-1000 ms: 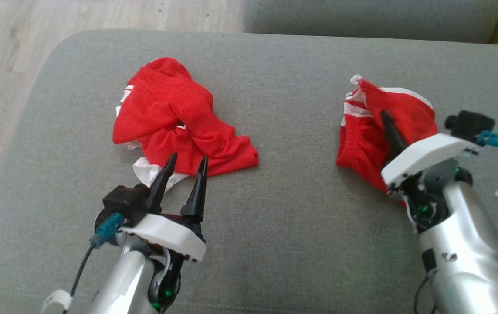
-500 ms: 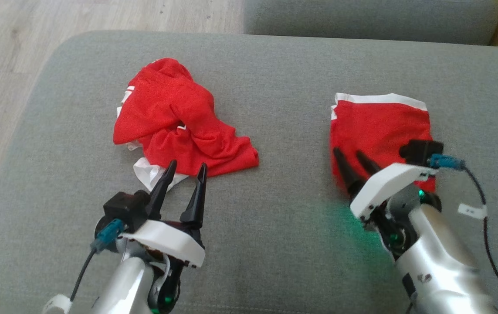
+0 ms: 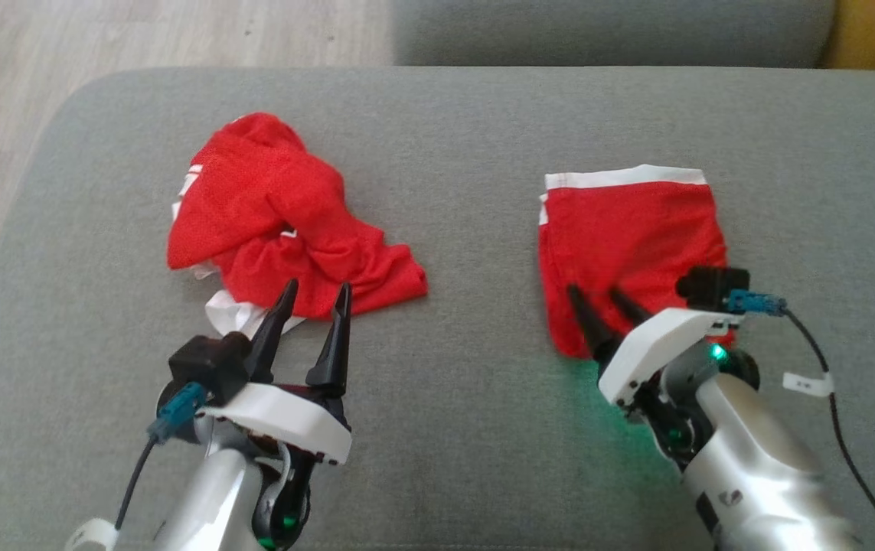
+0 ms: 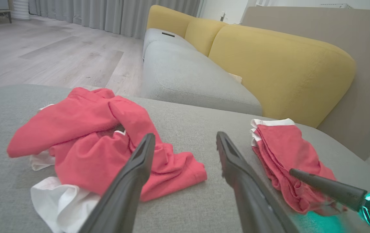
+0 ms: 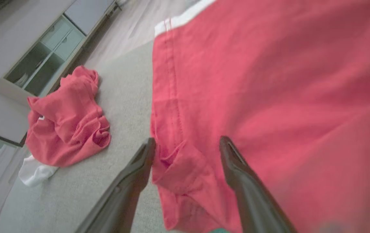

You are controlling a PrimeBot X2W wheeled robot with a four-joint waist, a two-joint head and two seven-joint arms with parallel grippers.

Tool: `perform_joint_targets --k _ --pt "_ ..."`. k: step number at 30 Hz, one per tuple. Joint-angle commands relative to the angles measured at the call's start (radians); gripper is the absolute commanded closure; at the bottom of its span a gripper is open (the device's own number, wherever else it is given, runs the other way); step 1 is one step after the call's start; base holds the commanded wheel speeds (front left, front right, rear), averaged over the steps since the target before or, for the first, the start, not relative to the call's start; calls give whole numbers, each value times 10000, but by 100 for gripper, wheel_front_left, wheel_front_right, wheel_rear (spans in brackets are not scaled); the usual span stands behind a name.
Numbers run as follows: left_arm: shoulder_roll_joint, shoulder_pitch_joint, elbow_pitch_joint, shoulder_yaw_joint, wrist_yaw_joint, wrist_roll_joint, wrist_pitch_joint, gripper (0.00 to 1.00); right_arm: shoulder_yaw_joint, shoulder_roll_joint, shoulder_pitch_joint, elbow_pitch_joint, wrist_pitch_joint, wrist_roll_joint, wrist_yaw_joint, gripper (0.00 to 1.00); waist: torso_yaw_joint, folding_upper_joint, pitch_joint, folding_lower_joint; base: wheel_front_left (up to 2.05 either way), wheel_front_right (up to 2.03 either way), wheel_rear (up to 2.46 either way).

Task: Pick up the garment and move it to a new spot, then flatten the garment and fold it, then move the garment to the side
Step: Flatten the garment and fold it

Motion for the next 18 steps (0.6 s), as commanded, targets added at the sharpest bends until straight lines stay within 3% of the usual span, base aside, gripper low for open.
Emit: perform_joint_targets --k 1,9,13,18 --pt "72 -283 -355 381 -6 -6 -92 0 133 -3 -488 -404 -238 -54 -9 0 -134 0 -66 -1 0 0 0" --pt "72 -340 -666 650 -66 53 -92 0 -419 -1062 -176 -1464 -2115 -1519 -9 0 -863 0 -234 -1 0 0 0" --pt "72 -411 -901 744 -111 108 -92 0 -1129 -1420 198 -2049 -2925 -3238 -9 0 -1164 0 -247 -1 0 0 0" --pt "72 -442 -1175 845 -158 118 -92 0 -2479 -837 1050 -3246 -3248 -4913 -9 0 -1495 0 -252 -1 0 0 0"
